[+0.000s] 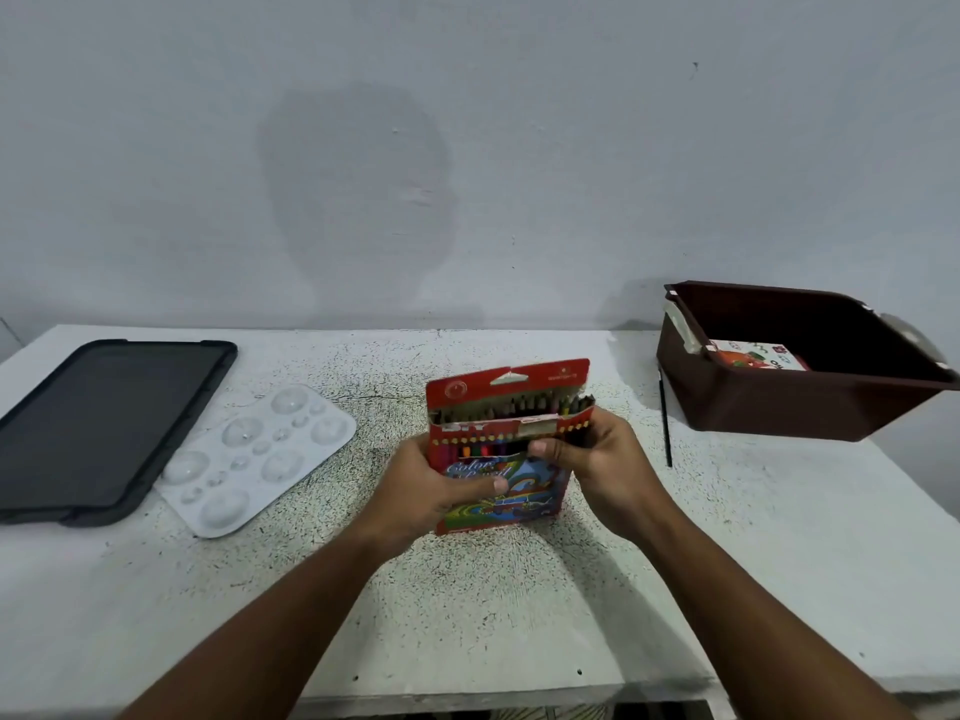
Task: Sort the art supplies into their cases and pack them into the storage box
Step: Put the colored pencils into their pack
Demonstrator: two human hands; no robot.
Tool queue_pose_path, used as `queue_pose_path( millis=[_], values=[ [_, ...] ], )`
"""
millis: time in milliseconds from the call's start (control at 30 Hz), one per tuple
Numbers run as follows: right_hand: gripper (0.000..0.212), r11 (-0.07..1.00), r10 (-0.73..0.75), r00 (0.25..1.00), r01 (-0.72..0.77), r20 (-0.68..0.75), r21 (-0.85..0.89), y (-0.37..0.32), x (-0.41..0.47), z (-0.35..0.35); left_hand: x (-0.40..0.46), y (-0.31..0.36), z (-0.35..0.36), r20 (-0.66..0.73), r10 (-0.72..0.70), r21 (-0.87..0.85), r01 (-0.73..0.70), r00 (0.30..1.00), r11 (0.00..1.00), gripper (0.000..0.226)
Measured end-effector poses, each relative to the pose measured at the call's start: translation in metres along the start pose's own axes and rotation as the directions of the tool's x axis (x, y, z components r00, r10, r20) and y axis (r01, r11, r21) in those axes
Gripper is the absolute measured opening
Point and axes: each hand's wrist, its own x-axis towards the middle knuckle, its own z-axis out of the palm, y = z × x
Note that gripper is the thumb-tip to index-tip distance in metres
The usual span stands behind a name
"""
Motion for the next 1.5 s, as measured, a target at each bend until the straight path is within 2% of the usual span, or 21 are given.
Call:
queue_pose_path(
  millis=[133, 300, 467, 800, 967, 1167, 1367, 1433, 1500],
  values=[
    [0.035, 0.998, -0.057, 0.998, 0.057, -0.011, -0.023, -0.003, 0.0, -0.004, 0.001, 0.0, 0.003, -0.03, 0.005, -0.021, -0.005, 1.0, 1.0, 0.034],
    [0.038, 0.997, 0.005, 1.0, -0.003, 0.025, -0.075, -0.006, 0.002, -0.004, 0.004, -0.002, 0.004, -0.046, 0.005, 0.011, -0.004, 0.999, 1.0, 0.04],
    [0.041, 1.0, 0.019, 1.0, -0.019, 0.015, -0.02, -0.007, 0.002, -0.003, 0.003, -0.001, 0.008, -0.032, -0.021, 0.025, 0.021, 0.999, 0.999, 0.052],
    [0.056, 0.997, 0.07, 0.997, -0.069, 0.038, -0.028, -0.01, 0.009, -0.002, 0.004, 0.007, 0.011, -0.01, -0.038, 0.06, 0.039, 0.999, 0.997, 0.046],
    [0.052, 0.997, 0.074, 0.994, -0.075, 0.076, 0.021, -0.01, 0.011, -0.008, 0.008, 0.009, 0.012, -0.037, -0.032, 0.066, 0.035, 0.999, 0.997, 0.044],
    [0.052, 0.987, 0.073, 0.995, -0.063, 0.063, -0.148, -0.017, 0.016, -0.004, 0.01, 0.008, 0.014, -0.081, -0.005, 0.057, 0.01, 0.997, 0.998, 0.045],
    [0.049, 0.996, 0.091, 0.986, -0.089, 0.139, -0.027, -0.012, 0.016, -0.013, 0.009, 0.012, 0.013, -0.037, 0.023, 0.079, -0.02, 0.999, 0.997, 0.051],
    [0.048, 0.996, 0.083, 0.976, -0.076, 0.2, -0.045, -0.014, 0.016, -0.013, 0.01, 0.012, 0.015, -0.05, 0.038, 0.081, -0.034, 0.998, 0.996, 0.046],
    [0.05, 0.994, 0.068, 0.979, -0.049, 0.192, -0.099, -0.015, 0.018, -0.011, 0.012, 0.012, 0.016, -0.096, 0.06, 0.092, -0.052, 0.994, 0.994, 0.041]
  ],
)
